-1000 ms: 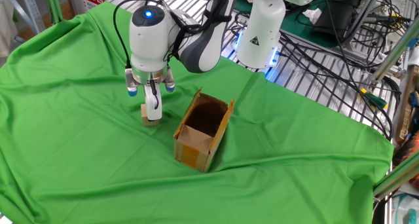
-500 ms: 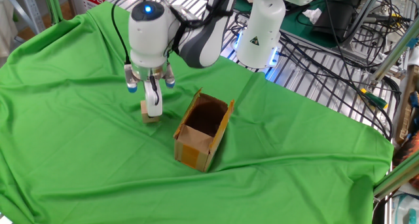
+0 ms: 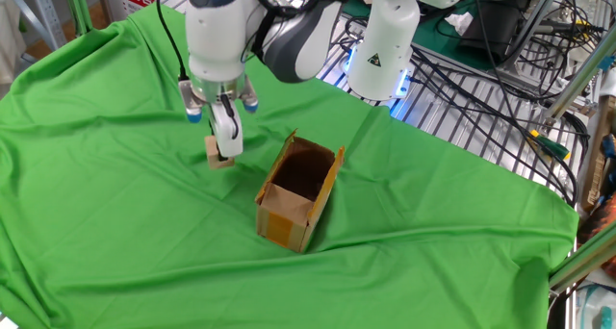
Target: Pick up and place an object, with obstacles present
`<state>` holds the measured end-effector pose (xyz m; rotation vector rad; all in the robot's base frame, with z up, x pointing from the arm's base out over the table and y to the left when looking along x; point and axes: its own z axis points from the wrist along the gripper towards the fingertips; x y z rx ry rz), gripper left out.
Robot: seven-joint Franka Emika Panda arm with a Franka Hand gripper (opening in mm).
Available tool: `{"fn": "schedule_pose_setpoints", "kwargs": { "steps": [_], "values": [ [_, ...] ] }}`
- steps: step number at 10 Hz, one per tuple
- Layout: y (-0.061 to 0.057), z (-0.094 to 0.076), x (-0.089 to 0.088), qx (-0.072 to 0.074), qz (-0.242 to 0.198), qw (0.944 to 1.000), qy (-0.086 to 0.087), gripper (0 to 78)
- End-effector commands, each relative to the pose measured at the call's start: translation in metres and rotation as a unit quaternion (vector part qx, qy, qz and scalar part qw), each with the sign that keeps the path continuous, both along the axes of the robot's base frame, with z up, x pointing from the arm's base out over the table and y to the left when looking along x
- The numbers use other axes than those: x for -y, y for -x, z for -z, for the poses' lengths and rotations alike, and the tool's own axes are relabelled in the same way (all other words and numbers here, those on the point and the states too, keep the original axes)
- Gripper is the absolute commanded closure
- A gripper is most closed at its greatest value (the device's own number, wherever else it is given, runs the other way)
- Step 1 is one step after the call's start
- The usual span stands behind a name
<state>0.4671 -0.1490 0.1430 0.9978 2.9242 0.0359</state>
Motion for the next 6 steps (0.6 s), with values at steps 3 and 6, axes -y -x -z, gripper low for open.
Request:
{"fn": "schedule_pose_setpoints", "kwargs": {
  "steps": [3, 6],
  "values": [
    [-0.007, -0.037, -0.019, -0.005, -0.008, 0.9999, -0.004, 76.2],
    [-0.009, -0.059, -0.034, -0.011, -0.005, 0.9999, -0.004, 76.2]
  ]
}}
